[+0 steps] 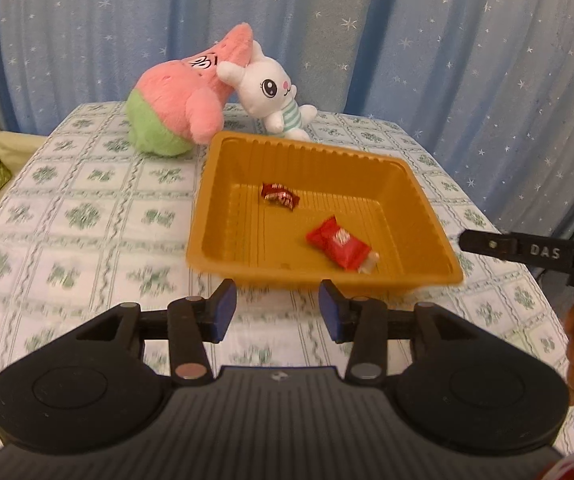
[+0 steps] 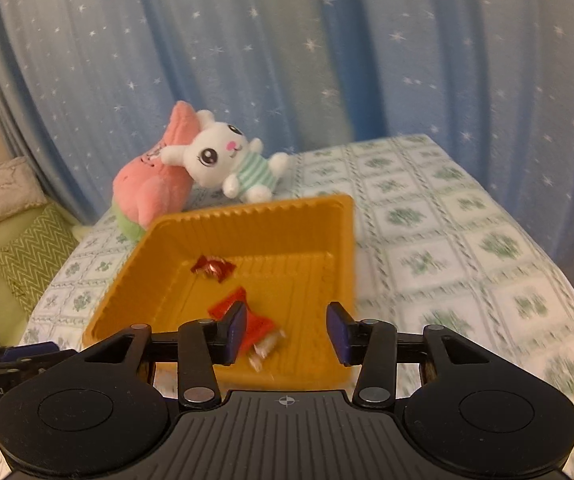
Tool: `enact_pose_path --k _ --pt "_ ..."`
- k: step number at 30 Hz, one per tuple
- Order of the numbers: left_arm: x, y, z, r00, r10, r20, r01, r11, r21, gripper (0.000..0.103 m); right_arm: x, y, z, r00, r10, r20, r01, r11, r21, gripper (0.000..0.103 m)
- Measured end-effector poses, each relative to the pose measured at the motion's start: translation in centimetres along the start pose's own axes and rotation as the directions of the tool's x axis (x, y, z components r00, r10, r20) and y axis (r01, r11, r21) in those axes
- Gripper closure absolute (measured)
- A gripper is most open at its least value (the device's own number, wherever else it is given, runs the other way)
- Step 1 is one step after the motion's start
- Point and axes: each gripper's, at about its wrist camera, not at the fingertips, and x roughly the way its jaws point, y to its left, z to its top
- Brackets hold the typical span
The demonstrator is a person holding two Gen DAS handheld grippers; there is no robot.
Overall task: Organize snacks
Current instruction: 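Move both grippers back toward the remaining snacks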
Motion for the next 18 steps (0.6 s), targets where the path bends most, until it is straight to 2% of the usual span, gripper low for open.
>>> enact_pose_path --k 9,12,14,18 --pt "-5.7 -1.4 -3.8 1.000 0.021 0.010 -0.021 1.000 -0.008 0.054 -8.1 -0.2 -5.1 0.999 -0.042 -0.003 0.042 0.997 0.067 0.058" --pt "-8.0 -1.8 -5.3 1.000 0.019 0.021 -0.019 0.999 -0.043 0.048 -10.8 -0.2 -6.7 0.998 -0.056 0.002 0.056 0.995 0.087 0.058" --pt "-9.5 -2.0 -6.3 0.999 0.027 0.029 -0.025 0.998 -0.059 0.044 -12.4 0.0 -7.7 0.998 -0.068 0.002 0.068 0.995 0.080 0.058" --pt "-11.8 -2.3 -8.5 0.999 0.027 0.023 -0.025 0.997 -0.078 0.043 -15.0 0.3 -10.0 0.996 -0.092 -0.005 0.092 0.994 0.056 0.058"
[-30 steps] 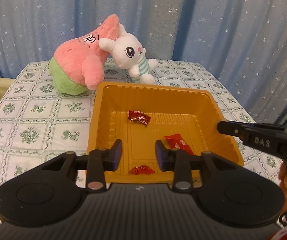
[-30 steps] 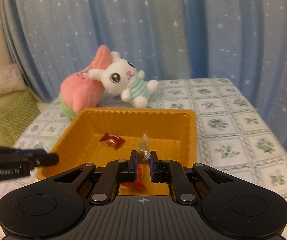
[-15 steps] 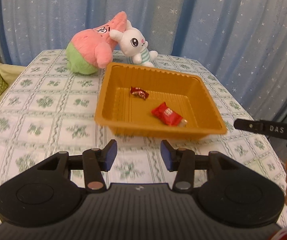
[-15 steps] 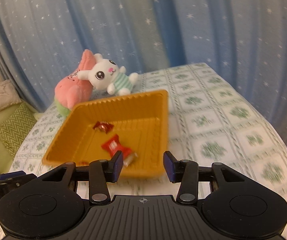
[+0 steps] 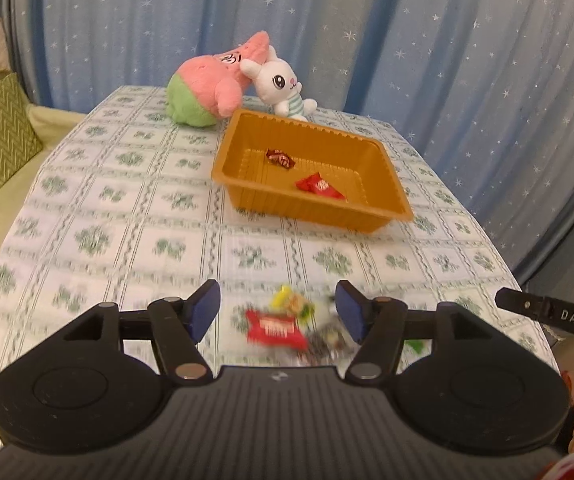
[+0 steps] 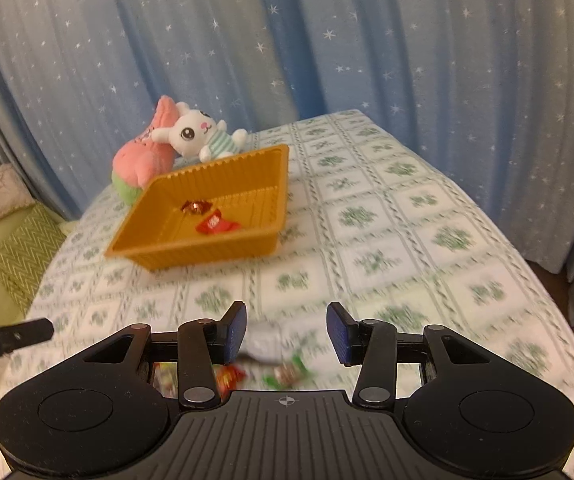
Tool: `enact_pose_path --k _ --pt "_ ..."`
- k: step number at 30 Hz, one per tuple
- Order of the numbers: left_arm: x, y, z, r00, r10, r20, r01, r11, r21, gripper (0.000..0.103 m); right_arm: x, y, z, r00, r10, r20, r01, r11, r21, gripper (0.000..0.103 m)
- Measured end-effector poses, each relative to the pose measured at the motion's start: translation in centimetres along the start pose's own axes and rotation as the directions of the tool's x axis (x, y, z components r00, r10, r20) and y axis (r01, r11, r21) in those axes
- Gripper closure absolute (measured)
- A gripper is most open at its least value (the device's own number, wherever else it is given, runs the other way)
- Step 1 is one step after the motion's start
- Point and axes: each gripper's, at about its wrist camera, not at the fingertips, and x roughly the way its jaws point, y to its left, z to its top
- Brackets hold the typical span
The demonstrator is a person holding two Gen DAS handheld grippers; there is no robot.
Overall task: Organize snacks
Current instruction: 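Move both grippers back toward the remaining snacks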
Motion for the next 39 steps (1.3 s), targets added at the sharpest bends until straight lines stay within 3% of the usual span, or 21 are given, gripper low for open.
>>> enact_pose_path --k 10,17,29,39 --pt "-3.1 -0.5 -3.9 1.000 0.010 -0.026 -0.009 0.999 0.033 0.039 -3.9 0.3 -4.0 1.000 -0.006 -0.027 0.006 1.000 -0.018 0.058" --pt "-3.3 -1.2 -4.8 0.999 -0.003 -0.035 0.005 0.998 0.059 0.039 -4.5 0.7 -4.8 0.999 0.000 -0.033 -0.001 1.000 -0.026 0.058" --pt "-1.7 -1.6 -5.4 0.997 -0.021 -0.073 0.028 0.996 0.085 0.038 -3.7 0.2 -4.8 0.998 -0.013 -0.053 0.012 1.000 -0.017 0.058" --pt "2.3 -1.9 -5.5 0.986 -0.079 -0.145 0.102 0.982 0.156 0.038 -1.4 -0.6 -5.3 0.995 -0.027 -0.092 0.027 1.000 -0.006 0.058"
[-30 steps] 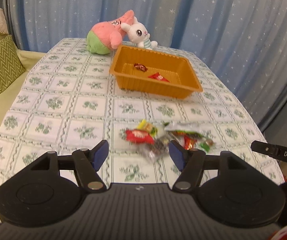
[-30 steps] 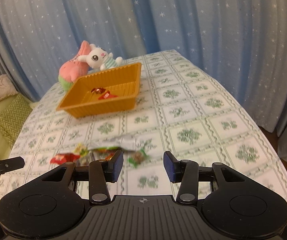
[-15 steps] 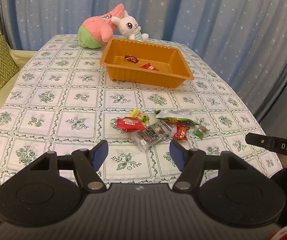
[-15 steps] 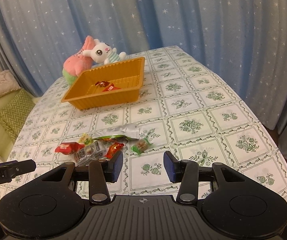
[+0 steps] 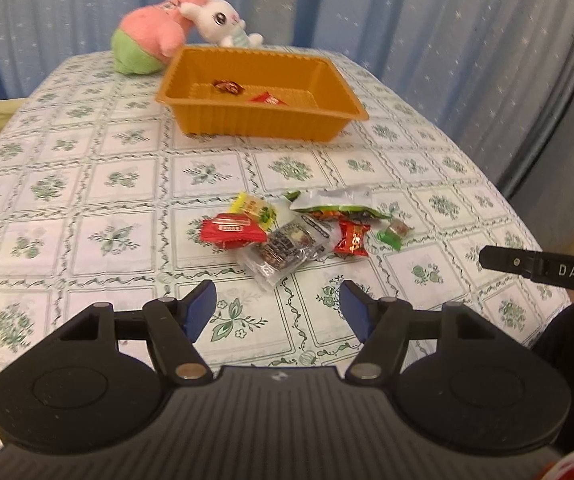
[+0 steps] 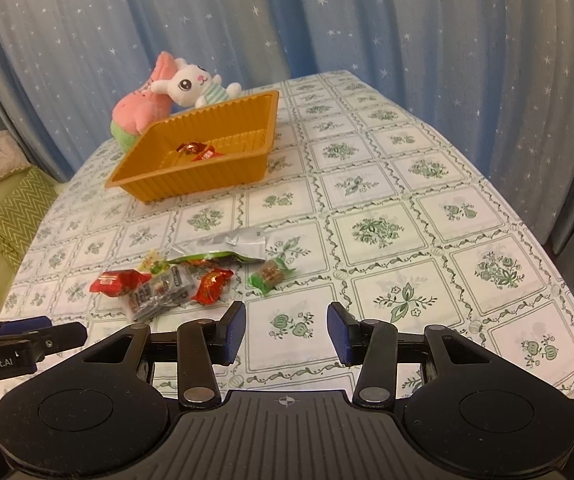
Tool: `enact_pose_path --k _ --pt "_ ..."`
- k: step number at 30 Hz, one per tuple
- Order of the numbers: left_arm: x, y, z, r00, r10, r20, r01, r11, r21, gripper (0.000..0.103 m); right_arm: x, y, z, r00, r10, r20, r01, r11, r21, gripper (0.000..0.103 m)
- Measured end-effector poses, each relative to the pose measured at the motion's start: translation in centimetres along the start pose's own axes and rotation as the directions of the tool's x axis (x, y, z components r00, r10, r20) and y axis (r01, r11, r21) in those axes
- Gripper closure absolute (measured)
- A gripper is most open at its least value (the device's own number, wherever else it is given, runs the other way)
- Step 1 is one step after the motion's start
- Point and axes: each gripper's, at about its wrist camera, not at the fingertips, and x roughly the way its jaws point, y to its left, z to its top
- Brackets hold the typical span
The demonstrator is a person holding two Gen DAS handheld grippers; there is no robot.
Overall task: Organize snacks
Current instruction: 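Move both grippers back toward the remaining snacks, then grasp the clear snack bag with the left gripper while the right grasps a green-wrapped candy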
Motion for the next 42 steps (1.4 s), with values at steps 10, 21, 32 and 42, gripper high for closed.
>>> enact_pose_path --k 10,21,32,42 --pt "5.9 1.1 1.7 0.995 -0.049 -0.088 0.061 0.987 0.145 0.038 3.3 -0.1 0.3 0.999 -0.013 -0.042 0.012 1.000 -0.009 0.058" --pt "10.0 0.6 4.3 0.983 -0.131 -0.128 0.163 0.942 0.292 0.039 6.2 -0.7 0.6 0.997 -0.027 -0.074 0.027 1.000 0.002 0.058" --pt "10.3 -1.2 3.3 0.984 -0.069 -0.163 0.125 0.922 0.367 0.068 7.7 -0.6 1.0 0.998 -0.010 -0.069 0.011 1.000 0.016 0.058" --pt "7.5 -0.6 0.3 0.995 0.055 -0.086 -0.049 0.996 0.071 0.069 10.1 0.8 1.9 0.999 -0.004 -0.041 0.003 0.999 -0.038 0.058"
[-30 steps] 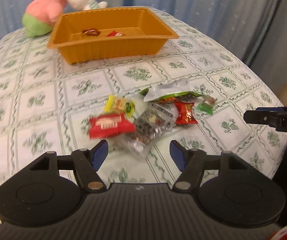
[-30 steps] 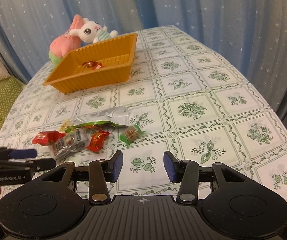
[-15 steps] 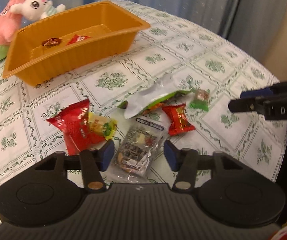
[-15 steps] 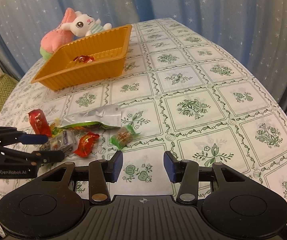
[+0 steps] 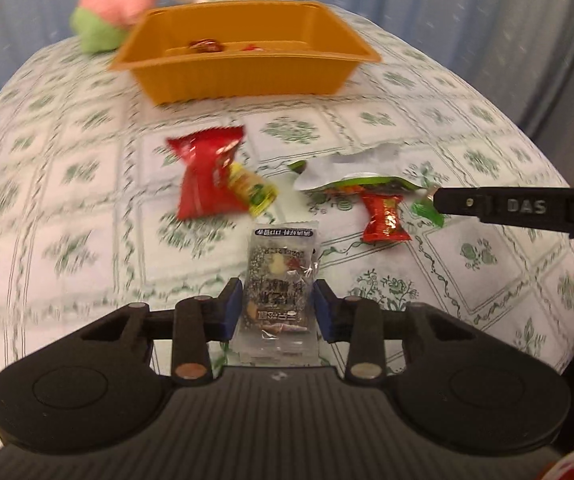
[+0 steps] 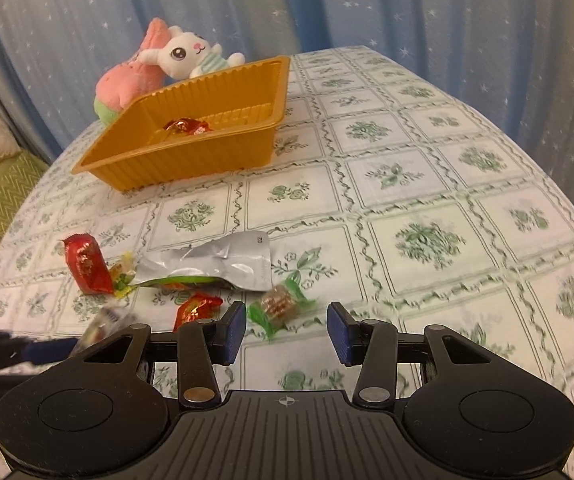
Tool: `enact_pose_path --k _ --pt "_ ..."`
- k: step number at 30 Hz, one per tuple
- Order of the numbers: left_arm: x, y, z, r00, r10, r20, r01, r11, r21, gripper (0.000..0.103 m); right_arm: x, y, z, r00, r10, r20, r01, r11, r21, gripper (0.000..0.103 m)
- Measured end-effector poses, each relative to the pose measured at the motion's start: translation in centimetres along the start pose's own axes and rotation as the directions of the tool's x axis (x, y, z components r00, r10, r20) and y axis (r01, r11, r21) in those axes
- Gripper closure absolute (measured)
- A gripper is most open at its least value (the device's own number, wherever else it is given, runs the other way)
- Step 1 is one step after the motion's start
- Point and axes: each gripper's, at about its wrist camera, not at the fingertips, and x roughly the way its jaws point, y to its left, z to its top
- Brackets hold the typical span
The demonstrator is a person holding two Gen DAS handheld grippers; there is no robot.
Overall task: Organize snacks
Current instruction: 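Grasp the clear snack bag with the left gripper while the right grasps a green-wrapped candy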
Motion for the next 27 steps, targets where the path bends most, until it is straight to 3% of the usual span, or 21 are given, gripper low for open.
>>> enact_pose_path --k 7,13,20,23,27 --pt "-0.4 0.1 -0.4 0.999 0.009 0.031 -0.008 0.998 -0.055 0.068 1.6 0.7 0.2 1.000 -0.019 -0.003 0.019 1.000 0.008 0.058" --pt "-0.2 -0.2 -0.6 0.999 0.011 0.033 -0.009 0.999 -0.050 0.068 2.4 1.9 -0.2 0.998 -0.057 0.029 0.060 0.993 -0.098 0.059" --pt "0.2 -0.6 -0.8 0.999 0.018 0.032 -0.017 0.999 -0.029 0.062 1.5 1.8 -1.5 0.997 -0.064 0.043 0.070 0.986 -0.151 0.072" --pt "0.3 -0.9 -0.8 0.999 0.027 0.031 -0.027 1.000 -0.004 0.061 1.0 1.9 -2.0 0.997 -0.067 0.045 0.074 0.984 -0.164 0.082" --pt "0.4 -1.0 -0.9 0.999 0.033 0.032 -0.034 0.999 0.015 0.061 0.6 2.0 -2.5 0.996 -0.070 0.050 0.078 0.980 -0.182 0.082"
